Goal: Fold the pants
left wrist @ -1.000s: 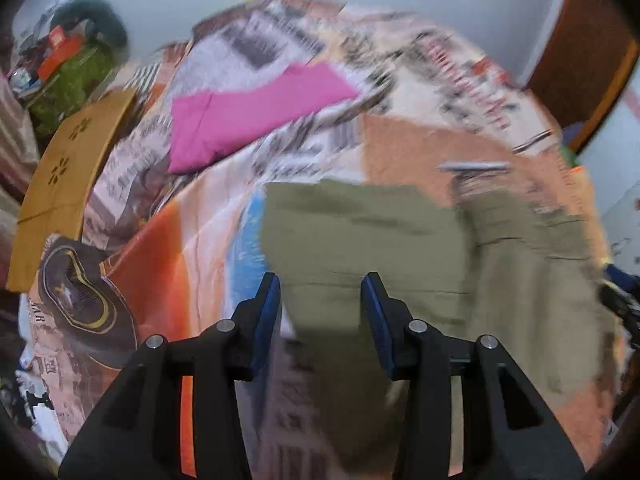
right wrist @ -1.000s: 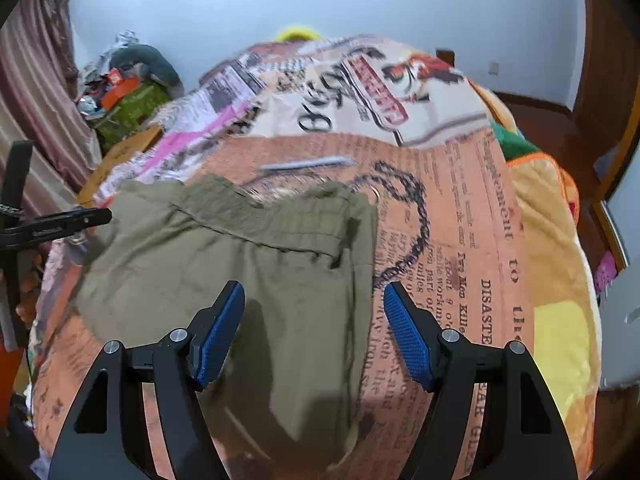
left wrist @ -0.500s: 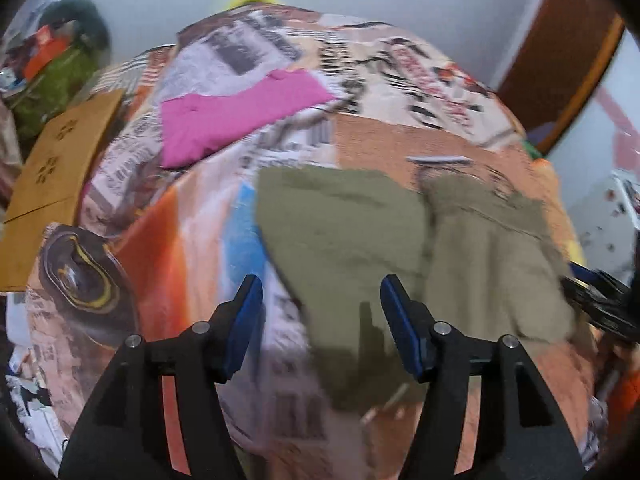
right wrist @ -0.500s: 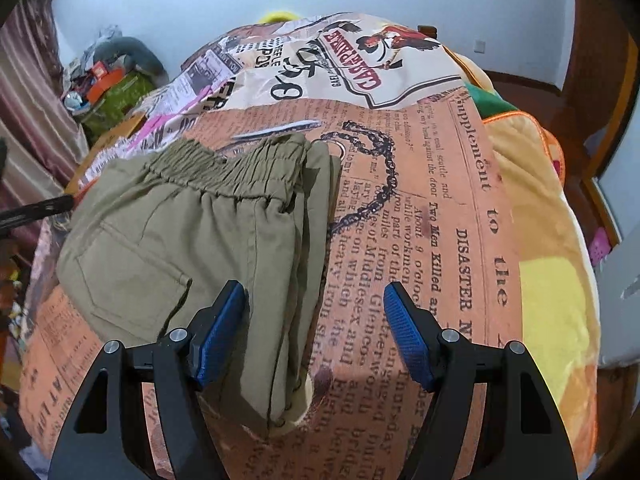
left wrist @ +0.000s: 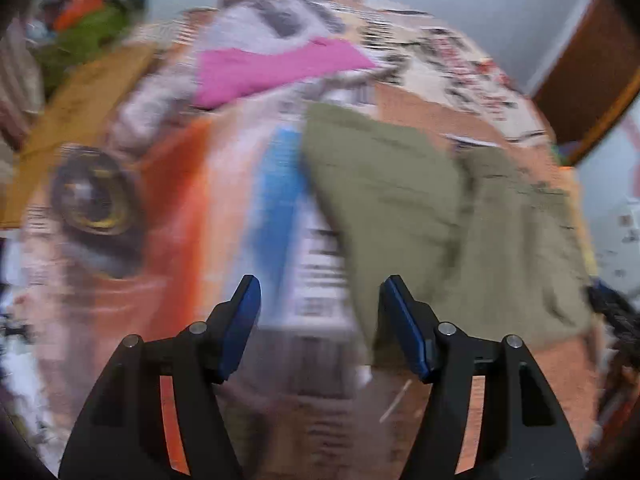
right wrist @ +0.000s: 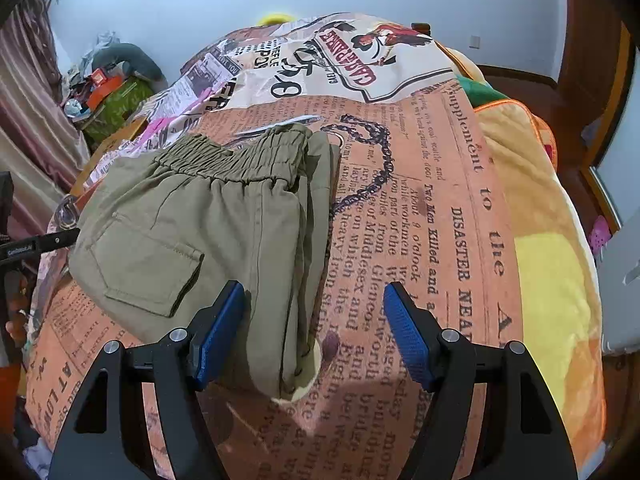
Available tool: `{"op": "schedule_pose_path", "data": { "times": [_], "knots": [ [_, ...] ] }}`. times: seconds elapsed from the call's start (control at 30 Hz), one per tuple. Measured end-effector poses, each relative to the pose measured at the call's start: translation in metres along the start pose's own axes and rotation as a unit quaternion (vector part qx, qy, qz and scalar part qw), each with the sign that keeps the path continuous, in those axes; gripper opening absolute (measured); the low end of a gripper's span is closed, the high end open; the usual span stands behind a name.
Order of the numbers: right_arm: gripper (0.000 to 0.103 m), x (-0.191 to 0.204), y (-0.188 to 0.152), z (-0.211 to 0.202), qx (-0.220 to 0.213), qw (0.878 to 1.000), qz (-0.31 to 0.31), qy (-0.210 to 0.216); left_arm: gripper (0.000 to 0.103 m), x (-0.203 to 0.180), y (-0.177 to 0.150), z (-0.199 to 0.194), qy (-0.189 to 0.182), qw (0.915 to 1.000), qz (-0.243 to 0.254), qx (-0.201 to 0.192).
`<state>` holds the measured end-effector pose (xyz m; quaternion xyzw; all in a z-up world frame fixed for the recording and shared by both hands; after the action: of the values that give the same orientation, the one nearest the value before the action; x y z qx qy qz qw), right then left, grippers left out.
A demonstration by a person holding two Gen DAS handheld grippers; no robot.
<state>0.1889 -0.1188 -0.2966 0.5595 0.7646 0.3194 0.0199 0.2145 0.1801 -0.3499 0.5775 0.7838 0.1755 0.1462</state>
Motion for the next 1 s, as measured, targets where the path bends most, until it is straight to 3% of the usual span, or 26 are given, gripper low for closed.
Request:
{"op": "schedule_pose_path", "data": {
  "times": [0.13, 0.3, 0.63, 0.83, 0.93, 1.0],
  "knots": [
    [0.069, 0.001, 0.002, -0.001, -0.001, 1.0, -0.006, -0.001, 0.064, 0.015, 0.0, -0.007, -0.023, 0.9994, -0.026, 0.006],
    [0.07, 0.001, 0.008, 0.001, -0.003, 1.0, -0.005, -0.001, 0.064, 0.007, 0.014, -0.018, -0.042, 0.9988, -0.02, -0.013],
    [0.07, 0.003, 0.021, 0.027, 0.019, 0.999, 0.004, 0.029, 0.064, -0.034, 0.022, 0.024, -0.078, 0.9963, 0.008, 0.035],
    [0.07, 0.004, 0.024, 0.037, 0.034, 0.997, 0.016, 0.062, 0.058, -0.05, 0.029, 0.03, -0.088, 0.9954, 0.022, 0.031],
    [0.062, 0.008, 0.026, 0.039, 0.034, 0.997, 0.013, 0.074, 0.05, -0.055, 0.033, 0.033, -0.088, 0.9954, 0.021, 0.029],
    [0.047, 0.012, 0.028, 0.04, 0.034, 0.996, 0.012, 0.085, 0.044, -0.057, 0.036, 0.035, -0.085, 0.9957, 0.018, 0.03]
  ]
}}
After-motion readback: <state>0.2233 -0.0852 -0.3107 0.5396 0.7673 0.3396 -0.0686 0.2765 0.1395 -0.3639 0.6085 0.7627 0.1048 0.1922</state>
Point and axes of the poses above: each gripper's, at about its wrist camera, not at the fingertips, and z roughly the way its jaws point, x to its left, y to its top, the point moved 10 cm from there along z, roughly the way its jaws point, and after that the axes turned 5 degrees about y, right-handed, at the moved point
